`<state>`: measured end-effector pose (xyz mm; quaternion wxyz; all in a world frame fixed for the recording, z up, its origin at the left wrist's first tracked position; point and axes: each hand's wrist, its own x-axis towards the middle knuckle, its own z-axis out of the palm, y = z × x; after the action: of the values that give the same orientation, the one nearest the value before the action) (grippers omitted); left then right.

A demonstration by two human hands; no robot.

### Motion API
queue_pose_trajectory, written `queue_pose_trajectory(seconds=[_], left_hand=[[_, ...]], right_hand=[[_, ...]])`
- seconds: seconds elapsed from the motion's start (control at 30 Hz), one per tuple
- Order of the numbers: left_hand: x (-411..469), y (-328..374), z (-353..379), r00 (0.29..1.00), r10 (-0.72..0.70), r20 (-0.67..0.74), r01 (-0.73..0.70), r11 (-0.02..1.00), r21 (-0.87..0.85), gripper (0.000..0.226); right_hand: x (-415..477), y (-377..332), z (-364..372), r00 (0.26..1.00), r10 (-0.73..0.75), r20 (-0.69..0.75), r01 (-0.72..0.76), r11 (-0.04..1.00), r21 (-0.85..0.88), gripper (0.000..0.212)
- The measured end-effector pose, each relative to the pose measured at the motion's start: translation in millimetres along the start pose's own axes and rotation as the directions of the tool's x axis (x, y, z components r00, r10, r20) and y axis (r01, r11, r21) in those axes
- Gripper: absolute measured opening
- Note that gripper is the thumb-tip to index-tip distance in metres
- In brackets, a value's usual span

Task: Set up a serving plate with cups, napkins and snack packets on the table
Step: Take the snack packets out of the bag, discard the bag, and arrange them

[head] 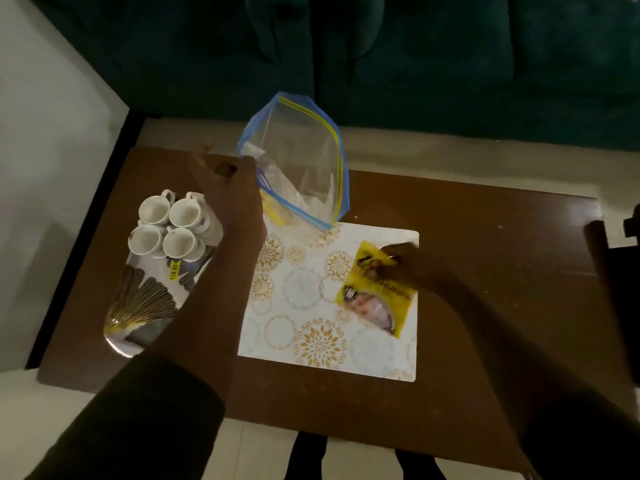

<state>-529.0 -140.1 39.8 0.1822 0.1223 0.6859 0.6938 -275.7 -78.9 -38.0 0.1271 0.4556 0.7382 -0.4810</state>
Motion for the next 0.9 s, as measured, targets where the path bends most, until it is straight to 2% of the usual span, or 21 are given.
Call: queue_pose_trajectory(seconds=[0.03, 0.13, 0.2, 0.23, 0.27, 0.3, 0.33, 0.37, 0.4, 0.43, 0.5, 0.53, 0.57, 0.6, 0.63, 0.7, 0.73, 0.77, 0.83, 0.9], left_hand=[[-0.7, 0.6, -0.3, 1.000, 0.004, 0.002, -0.004, 1.000, 0.001, 0.046], [-2.7, 2.2, -3.8, 0.999, 0.023, 0.039, -0.023, 1.000, 0.021, 0.048], [-4.2, 2.7, -5.4, 0.994, 0.035, 0.101, -0.039, 0.998, 0.047, 0.050], [-3.5, 1.8, -6.4, 0.992, 0.034, 0.120, -0.042, 0.997, 0.059, 0.049], [-3.0, 0.5, -6.9, 0.991, 0.032, 0.127, -0.040, 0.997, 0.062, 0.048], [-2.1, -1.8, -7.7, 0.991, 0.031, 0.128, -0.039, 0.997, 0.063, 0.047], [-1.7, -3.8, -8.7, 0.991, 0.030, 0.131, -0.039, 0.997, 0.064, 0.046], [-1.4, -5.6, -9.4, 0.990, 0.029, 0.137, -0.038, 0.997, 0.061, 0.046], [-1.4, -7.1, -9.9, 0.989, 0.024, 0.146, -0.033, 0.998, 0.061, 0.045], [-1.9, -9.3, -9.7, 0.988, 0.016, 0.157, -0.026, 0.998, 0.059, 0.045], [-4.6, -12.8, -6.9, 0.986, -0.003, 0.166, -0.006, 0.999, 0.049, 0.045], [-7.0, -14.1, -5.2, 0.986, -0.010, 0.169, 0.002, 0.999, 0.049, 0.045], [-9.7, -14.8, -3.0, 0.984, -0.013, 0.176, 0.003, 0.999, 0.054, 0.043], [-13.5, -14.6, -1.3, 0.982, -0.014, 0.188, 0.002, 0.998, 0.064, 0.042], [-17.3, -13.7, 0.3, 0.979, -0.020, 0.204, 0.006, 0.998, 0.066, 0.042], [-25.1, -10.6, 1.4, 0.969, -0.053, 0.243, 0.041, 0.998, 0.054, 0.040], [-28.1, -8.1, 0.9, 0.963, -0.070, 0.260, 0.059, 0.997, 0.049, 0.038], [-30.2, -5.7, 0.0, 0.958, -0.083, 0.275, 0.073, 0.996, 0.045, 0.037], [-31.2, -0.8, -2.8, 0.945, -0.076, 0.319, 0.067, 0.997, 0.037, 0.035], [-30.6, 5.4, -7.0, 0.927, -0.038, 0.372, 0.034, 0.999, 0.019, 0.034]], right_hand=[[7.6, -9.8, 19.4, 0.996, -0.065, 0.066, 0.067, 0.997, -0.028, 0.028], [34.7, -36.0, 71.0, 0.959, -0.172, 0.224, 0.170, 0.985, 0.030, 0.027], [53.0, -45.4, 91.1, 0.948, -0.174, 0.265, 0.178, 0.984, 0.010, 0.025], [60.4, -46.1, 99.2, 0.953, -0.146, 0.267, 0.160, 0.987, -0.033, 0.030], [65.7, -43.2, 103.4, 0.969, -0.104, 0.222, 0.127, 0.988, -0.088, 0.039], [66.3, -39.4, 103.8, 0.991, -0.071, 0.113, 0.083, 0.991, -0.107, 0.045], [62.8, -35.7, 100.2, 0.998, -0.040, -0.043, 0.037, 0.996, -0.077, 0.043], [56.4, -33.3, 91.5, 0.974, -0.027, -0.225, 0.021, 0.999, -0.027, 0.035], [48.2, -33.3, 78.6, 0.913, -0.025, -0.407, 0.038, 0.999, 0.023, 0.028], [40.1, -34.5, 61.9, 0.817, -0.008, -0.576, 0.074, 0.993, 0.091, 0.025], [19.8, -50.1, 18.3, 0.559, 0.064, -0.827, 0.224, 0.948, 0.225, 0.019], [9.1, -63.8, -3.9, 0.436, 0.066, -0.897, 0.329, 0.917, 0.227, 0.016], [0.9, -79.8, -22.3, 0.355, 0.029, -0.934, 0.420, 0.888, 0.187, 0.014], [-3.7, -97.0, -35.5, 0.339, -0.040, -0.940, 0.496, 0.857, 0.142, 0.014], [-6.6, -116.2, -43.5, 0.391, -0.123, -0.912, 0.548, 0.827, 0.124, 0.015], [-3.5, -152.6, -42.5, 0.623, -0.283, -0.729, 0.520, 0.846, 0.116, 0.021], [3.2, -164.9, -38.0, 0.747, -0.324, -0.581, 0.430, 0.901, 0.051, 0.022], [13.9, -171.2, -31.5, 0.846, -0.316, -0.429, 0.310, 0.947, -0.085, 0.022], [37.5, -174.2, -15.1, 0.953, -0.216, -0.215, 0.142, 0.938, -0.315, 0.028], [57.1, -168.9, 0.4, 0.988, -0.094, -0.122, 0.052, 0.949, -0.312, 0.036]])
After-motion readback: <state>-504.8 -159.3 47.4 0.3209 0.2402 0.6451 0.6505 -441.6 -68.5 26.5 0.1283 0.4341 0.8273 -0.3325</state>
